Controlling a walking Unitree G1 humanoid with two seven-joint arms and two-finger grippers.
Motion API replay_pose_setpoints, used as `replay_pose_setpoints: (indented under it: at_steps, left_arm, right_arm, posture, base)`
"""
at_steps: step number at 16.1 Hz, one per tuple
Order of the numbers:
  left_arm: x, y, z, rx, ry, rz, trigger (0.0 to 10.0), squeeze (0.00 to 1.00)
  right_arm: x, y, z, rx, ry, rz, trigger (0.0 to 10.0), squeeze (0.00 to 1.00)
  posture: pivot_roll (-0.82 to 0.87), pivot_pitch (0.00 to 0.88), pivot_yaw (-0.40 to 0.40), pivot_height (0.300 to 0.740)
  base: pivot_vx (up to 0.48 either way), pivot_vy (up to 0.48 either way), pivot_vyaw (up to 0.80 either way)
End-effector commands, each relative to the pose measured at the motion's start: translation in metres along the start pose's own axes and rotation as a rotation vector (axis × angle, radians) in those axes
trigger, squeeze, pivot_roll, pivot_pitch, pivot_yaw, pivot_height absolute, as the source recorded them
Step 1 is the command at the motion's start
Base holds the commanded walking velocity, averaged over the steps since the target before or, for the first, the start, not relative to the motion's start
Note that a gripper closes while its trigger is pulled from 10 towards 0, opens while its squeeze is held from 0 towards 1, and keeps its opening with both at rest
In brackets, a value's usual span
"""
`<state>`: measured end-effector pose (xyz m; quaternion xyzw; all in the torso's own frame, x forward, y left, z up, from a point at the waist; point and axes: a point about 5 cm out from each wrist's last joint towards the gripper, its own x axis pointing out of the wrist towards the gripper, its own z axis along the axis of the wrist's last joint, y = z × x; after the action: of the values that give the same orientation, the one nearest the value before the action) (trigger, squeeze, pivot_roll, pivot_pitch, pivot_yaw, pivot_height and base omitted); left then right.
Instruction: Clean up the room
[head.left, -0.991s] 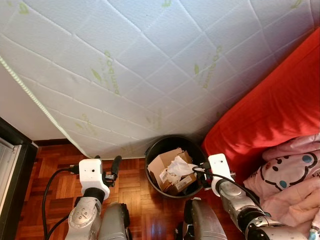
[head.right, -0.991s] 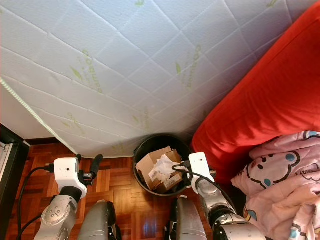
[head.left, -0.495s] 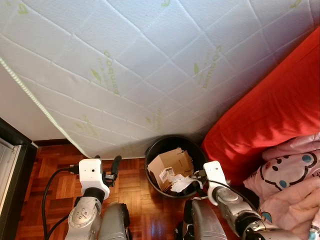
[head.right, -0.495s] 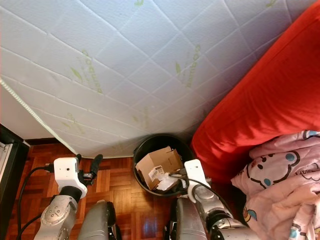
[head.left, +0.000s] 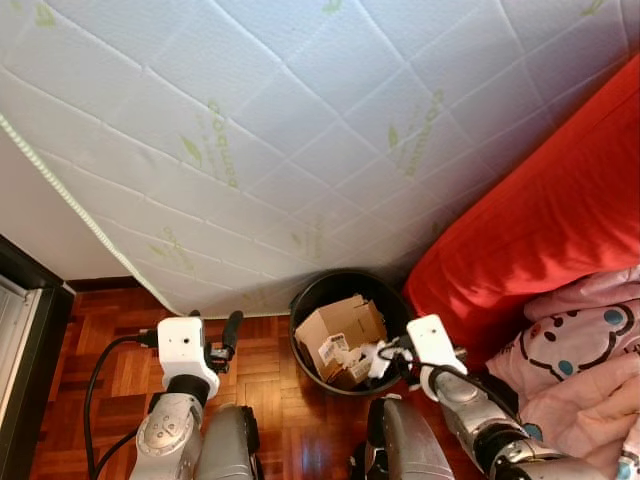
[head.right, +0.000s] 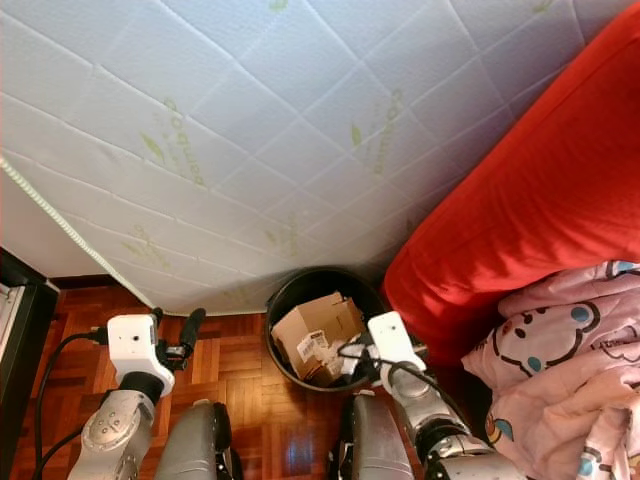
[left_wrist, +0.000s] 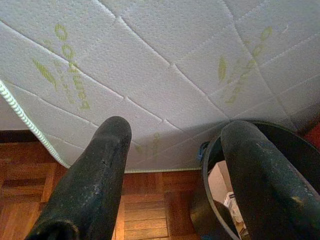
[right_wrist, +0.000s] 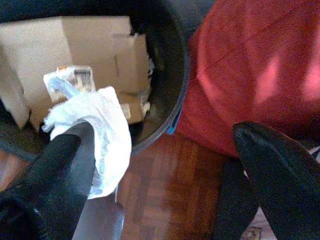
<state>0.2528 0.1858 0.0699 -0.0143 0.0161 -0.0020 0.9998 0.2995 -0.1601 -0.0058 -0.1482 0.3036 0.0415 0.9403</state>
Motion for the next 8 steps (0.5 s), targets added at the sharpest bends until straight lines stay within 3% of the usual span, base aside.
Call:
replay_pose_setpoints:
  at_steps: [1, 4, 5, 6, 8]
  left_arm:
    - [-0.003, 0.0, -0.001, 0.001, 0.01, 0.0, 10.0, 0.0]
    - [-0.003, 0.0, -0.001, 0.0, 0.011, -0.001, 10.0, 0.0]
    - [-0.003, 0.0, -0.001, -0.001, 0.011, -0.001, 10.0, 0.0]
    - [-0.003, 0.0, -0.001, -0.001, 0.011, -0.001, 10.0, 0.0]
    - [-0.003, 0.0, -0.001, 0.0, 0.01, 0.0, 10.0, 0.0]
  right_arm:
    - [0.0, 0.002, -0.001, 0.03, -0.006, 0.006, 10.0, 0.0]
    - [-0.006, 0.02, -0.032, -0.008, 0.16, 0.125, 10.0, 0.0]
    - [-0.007, 0.021, -0.034, -0.028, 0.167, 0.124, 10.0, 0.0]
    - [-0.007, 0.02, -0.032, -0.011, 0.147, 0.107, 10.0, 0.0]
    - [-0.002, 0.013, -0.002, 0.102, -0.026, 0.054, 10.0, 0.0]
  posture:
    - [0.02, 0.256, -0.062, 0.628]
    - [0.02, 0.256, -0.063, 0.628]
    - [0.02, 0.256, -0.063, 0.628]
    - [0.02, 0.256, -0.063, 0.628]
    - [0.02, 0.257, -0.062, 0.628]
  base:
    - [0.0, 0.0, 0.0]
    - [0.0, 0.0, 0.0]
    - [0.0, 0.0, 0.0]
    - [0.0, 0.0, 0.0]
    - [0.0, 0.0, 0.0]
